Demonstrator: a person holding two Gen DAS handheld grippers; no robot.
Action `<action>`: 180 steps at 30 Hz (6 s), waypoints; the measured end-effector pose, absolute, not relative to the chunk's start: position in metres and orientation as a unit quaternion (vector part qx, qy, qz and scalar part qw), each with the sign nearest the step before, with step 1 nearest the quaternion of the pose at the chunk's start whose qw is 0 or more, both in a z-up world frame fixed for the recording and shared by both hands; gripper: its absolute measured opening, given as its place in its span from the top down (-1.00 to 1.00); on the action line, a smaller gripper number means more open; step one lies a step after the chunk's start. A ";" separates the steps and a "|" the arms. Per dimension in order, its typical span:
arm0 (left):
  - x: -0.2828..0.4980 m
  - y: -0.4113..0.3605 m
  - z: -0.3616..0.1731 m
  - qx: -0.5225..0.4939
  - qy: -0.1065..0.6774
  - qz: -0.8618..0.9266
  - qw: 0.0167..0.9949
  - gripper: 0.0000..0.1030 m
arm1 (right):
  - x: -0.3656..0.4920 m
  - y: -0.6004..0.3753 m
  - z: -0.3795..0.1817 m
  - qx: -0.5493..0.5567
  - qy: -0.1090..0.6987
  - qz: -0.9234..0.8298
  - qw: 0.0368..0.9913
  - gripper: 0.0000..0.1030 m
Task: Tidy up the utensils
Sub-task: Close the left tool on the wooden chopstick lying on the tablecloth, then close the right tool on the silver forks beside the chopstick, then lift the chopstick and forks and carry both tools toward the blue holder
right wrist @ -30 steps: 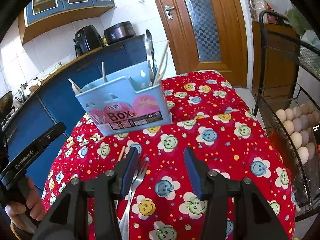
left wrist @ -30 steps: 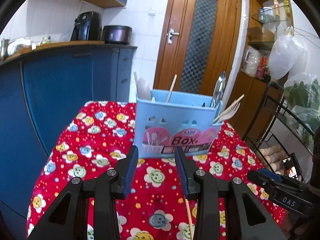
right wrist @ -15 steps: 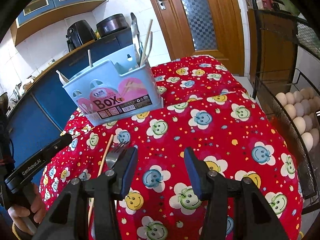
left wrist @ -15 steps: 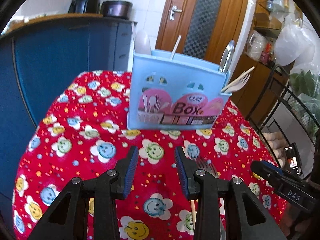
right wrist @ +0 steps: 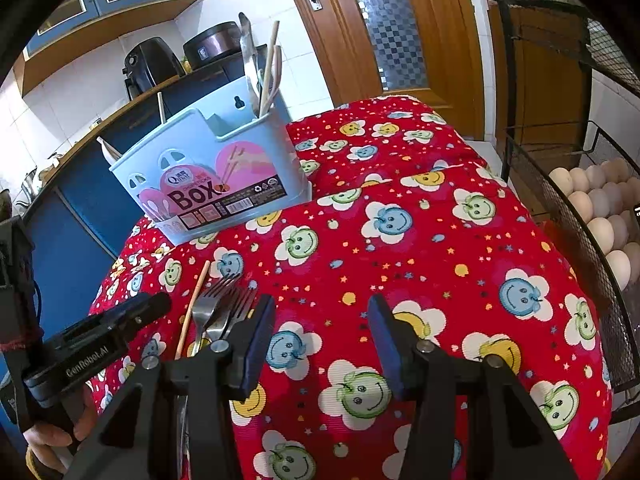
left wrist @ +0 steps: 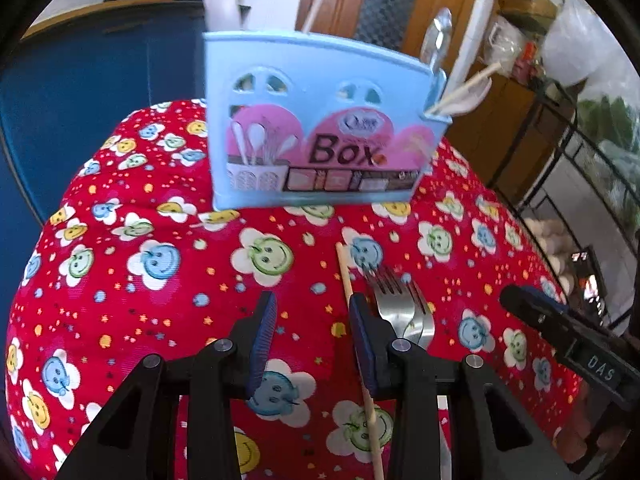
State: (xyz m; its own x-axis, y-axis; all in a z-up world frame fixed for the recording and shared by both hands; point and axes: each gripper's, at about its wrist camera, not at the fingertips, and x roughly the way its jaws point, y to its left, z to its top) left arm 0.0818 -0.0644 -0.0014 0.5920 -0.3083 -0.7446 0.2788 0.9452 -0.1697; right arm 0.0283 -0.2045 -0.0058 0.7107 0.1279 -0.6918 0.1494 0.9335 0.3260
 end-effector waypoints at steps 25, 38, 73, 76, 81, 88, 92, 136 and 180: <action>0.107 -0.094 -0.015 0.042 0.453 -0.173 0.874 0.77 | 0.026 -0.212 -0.009 0.195 0.381 -0.004 0.904 0.01; 0.105 -0.053 0.001 -0.068 0.424 -0.166 0.887 0.92 | 0.028 -0.204 -0.009 0.189 0.384 -0.001 0.904 0.01; 0.087 0.026 0.009 -0.141 0.369 -0.104 0.913 0.92 | 0.069 -0.133 -0.014 0.179 0.442 0.115 0.871 0.34; 0.086 0.029 0.010 -0.140 0.366 -0.105 0.914 0.92 | 0.072 -0.129 -0.014 0.170 0.439 0.117 0.874 0.36; 0.085 0.031 0.010 -0.144 0.365 -0.107 0.914 0.92 | 0.078 -0.123 -0.013 0.164 0.439 0.118 0.875 0.37; 0.085 0.031 0.009 -0.143 0.365 -0.111 0.913 0.92 | 0.096 -0.119 -0.017 0.179 0.453 0.138 0.863 0.48; 0.085 0.031 0.010 -0.142 0.366 -0.114 0.913 0.92 | 0.112 -0.119 -0.022 0.196 0.474 0.142 0.847 0.58; 0.055 0.011 0.089 -0.141 0.261 -0.163 0.941 0.93 | 0.042 -0.172 0.077 0.300 0.299 0.204 0.883 0.93; 0.181 -0.045 0.188 -0.122 0.057 -0.133 0.982 0.92 | 0.140 -0.211 0.185 0.236 0.190 0.156 0.940 0.93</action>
State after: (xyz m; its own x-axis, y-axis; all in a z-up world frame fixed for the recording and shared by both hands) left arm 0.1810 -0.0447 0.1879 0.9581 -0.2750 -0.0800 0.2470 0.9347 -0.2555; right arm 0.1401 -0.2110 0.1849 0.8793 0.3828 -0.2833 -0.2040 0.8403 0.5023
